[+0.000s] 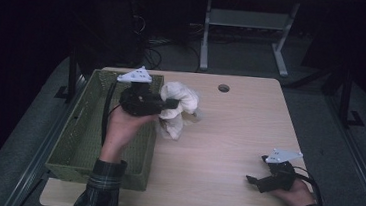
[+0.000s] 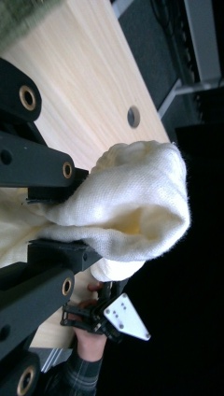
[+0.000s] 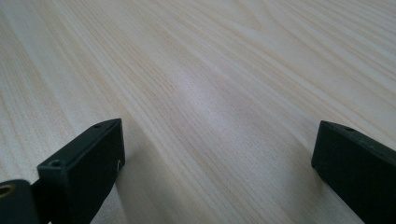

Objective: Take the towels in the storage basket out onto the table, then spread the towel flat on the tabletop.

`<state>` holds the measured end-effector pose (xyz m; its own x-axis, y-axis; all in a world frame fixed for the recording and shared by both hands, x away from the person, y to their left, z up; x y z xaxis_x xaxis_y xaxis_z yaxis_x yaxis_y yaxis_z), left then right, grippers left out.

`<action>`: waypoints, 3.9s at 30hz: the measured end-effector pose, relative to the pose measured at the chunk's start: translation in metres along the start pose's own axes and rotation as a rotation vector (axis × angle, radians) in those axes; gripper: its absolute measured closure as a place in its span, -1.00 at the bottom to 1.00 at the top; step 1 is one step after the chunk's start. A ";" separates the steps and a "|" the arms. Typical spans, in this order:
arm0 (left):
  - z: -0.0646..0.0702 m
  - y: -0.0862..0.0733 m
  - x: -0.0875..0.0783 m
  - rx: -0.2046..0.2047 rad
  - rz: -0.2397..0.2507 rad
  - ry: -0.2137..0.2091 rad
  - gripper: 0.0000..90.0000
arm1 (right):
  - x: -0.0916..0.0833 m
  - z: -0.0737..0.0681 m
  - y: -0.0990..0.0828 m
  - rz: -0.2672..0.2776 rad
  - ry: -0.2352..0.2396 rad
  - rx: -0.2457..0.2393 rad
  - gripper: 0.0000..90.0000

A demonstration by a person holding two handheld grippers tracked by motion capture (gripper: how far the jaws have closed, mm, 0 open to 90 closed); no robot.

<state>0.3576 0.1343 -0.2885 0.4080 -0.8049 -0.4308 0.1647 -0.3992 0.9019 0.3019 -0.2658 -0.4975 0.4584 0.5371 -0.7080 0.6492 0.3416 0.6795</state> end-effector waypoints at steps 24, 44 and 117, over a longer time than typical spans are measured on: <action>0.040 -0.004 0.079 0.035 -0.075 -0.112 0.66 | 0.000 0.000 0.000 0.000 0.001 0.003 -0.95; 0.066 -0.043 0.155 0.021 -0.175 -0.179 0.66 | 0.000 0.000 0.000 0.000 0.000 0.002 -0.95; 0.081 -0.100 0.123 -0.015 -0.206 -0.023 0.92 | -0.030 -0.017 0.062 0.134 0.184 -0.030 0.91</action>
<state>0.3189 0.0397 -0.4344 0.3440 -0.7167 -0.6066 0.2564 -0.5498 0.7950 0.3186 -0.2473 -0.4309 0.4194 0.7099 -0.5658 0.5703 0.2790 0.7726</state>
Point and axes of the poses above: each handheld gripper's, and its own axes: x roughly forward along the jaws, y roughly out of its top, z roughly to its right, the point moved 2 cm from there along x, roughly forward along the jaws, and after that the axes turned 13 degrees about x, right-handed, at the moved point
